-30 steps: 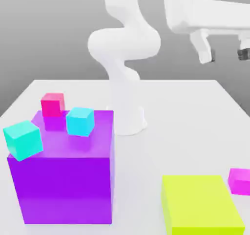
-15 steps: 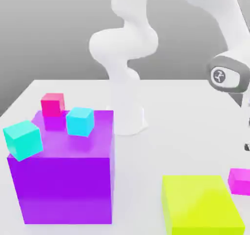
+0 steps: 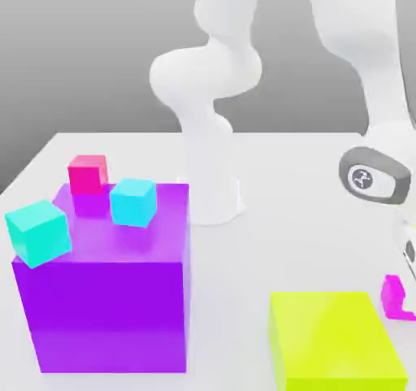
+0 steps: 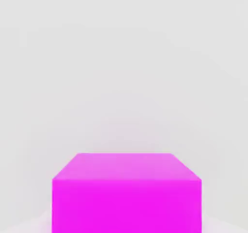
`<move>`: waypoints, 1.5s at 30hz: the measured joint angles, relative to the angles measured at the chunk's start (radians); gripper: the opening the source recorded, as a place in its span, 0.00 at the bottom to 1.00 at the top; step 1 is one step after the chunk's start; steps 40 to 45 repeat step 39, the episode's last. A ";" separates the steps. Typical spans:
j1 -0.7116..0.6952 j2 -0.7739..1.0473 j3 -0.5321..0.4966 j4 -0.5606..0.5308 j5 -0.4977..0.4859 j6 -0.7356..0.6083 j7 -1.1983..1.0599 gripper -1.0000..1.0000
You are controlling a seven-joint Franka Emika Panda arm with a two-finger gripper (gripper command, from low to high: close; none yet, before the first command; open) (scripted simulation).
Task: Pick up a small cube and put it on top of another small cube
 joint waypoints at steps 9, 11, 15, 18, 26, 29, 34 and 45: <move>-0.260 -0.329 -0.121 -0.056 0.093 -0.259 -0.063 0.00; -0.302 -0.400 -0.147 -0.068 0.093 -0.317 -0.062 0.00; -0.395 -0.541 -0.226 -0.092 0.073 -0.432 -0.046 0.00; -0.481 -0.646 -0.284 -0.110 0.047 -0.518 -0.028 0.00; -0.743 -0.924 -0.416 -0.159 -0.035 -0.744 0.030 0.00; -0.841 -1.015 -0.458 -0.183 -0.066 -0.810 0.049 0.00; -0.881 -0.981 -0.495 -0.300 -0.096 -0.659 0.053 1.00; -0.881 -0.981 -0.495 -0.300 -0.096 -0.660 0.053 1.00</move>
